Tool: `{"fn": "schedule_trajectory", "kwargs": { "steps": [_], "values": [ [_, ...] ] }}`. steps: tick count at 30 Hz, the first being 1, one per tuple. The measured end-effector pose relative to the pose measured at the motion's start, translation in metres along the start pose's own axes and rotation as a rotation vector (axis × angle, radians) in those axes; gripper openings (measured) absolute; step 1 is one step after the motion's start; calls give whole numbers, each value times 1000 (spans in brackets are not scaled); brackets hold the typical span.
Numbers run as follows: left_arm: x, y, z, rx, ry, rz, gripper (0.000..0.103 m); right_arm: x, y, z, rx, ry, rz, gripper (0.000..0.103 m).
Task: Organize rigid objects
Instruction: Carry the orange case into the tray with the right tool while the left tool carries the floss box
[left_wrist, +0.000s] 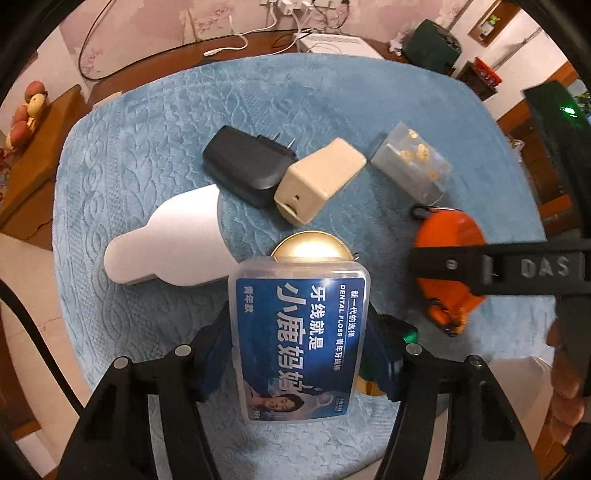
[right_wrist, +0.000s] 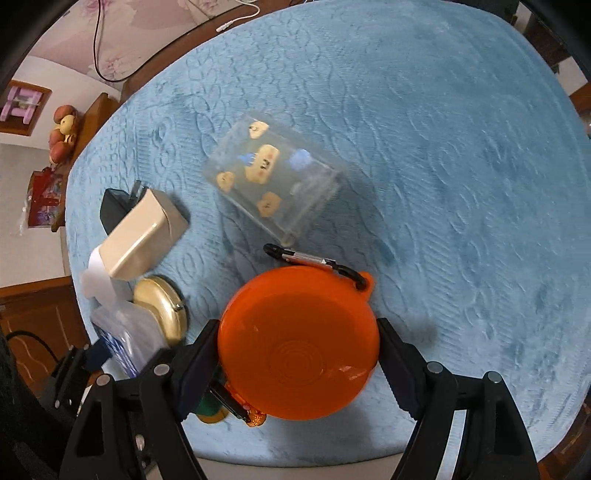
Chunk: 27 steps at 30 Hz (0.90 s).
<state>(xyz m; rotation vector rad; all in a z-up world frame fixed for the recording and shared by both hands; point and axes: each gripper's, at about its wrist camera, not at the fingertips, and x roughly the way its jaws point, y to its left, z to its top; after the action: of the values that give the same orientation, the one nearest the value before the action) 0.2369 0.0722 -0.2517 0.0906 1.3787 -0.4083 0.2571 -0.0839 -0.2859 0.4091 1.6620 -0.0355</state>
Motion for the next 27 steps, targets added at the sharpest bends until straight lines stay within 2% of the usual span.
{"fn": "schedule_trajectory", "kwargs": {
  "steps": [3,9,15,20,25,27],
  "values": [
    [8,-7,-2,-13,28,80,66,-1,-3,-6,-14,-4,0,81],
    [-1,-15,-11,-67,-6,129,65,-4,1,-21,-39,-15,20,81],
    [-48,-12,-26,-100,-113,104,65,-26,-6,-42,-52,-48,83,81],
    [-103,-19,-45,-88,-203,93,65,-64,-9,-61,-101,-106,162,81],
    [-144,-31,-71,-67,-266,91,65,-112,-9,-107,-235,-181,206,81],
    [-161,-32,-86,-80,-283,83,65,-130,-8,-137,-315,-217,197,81]
  ]
}}
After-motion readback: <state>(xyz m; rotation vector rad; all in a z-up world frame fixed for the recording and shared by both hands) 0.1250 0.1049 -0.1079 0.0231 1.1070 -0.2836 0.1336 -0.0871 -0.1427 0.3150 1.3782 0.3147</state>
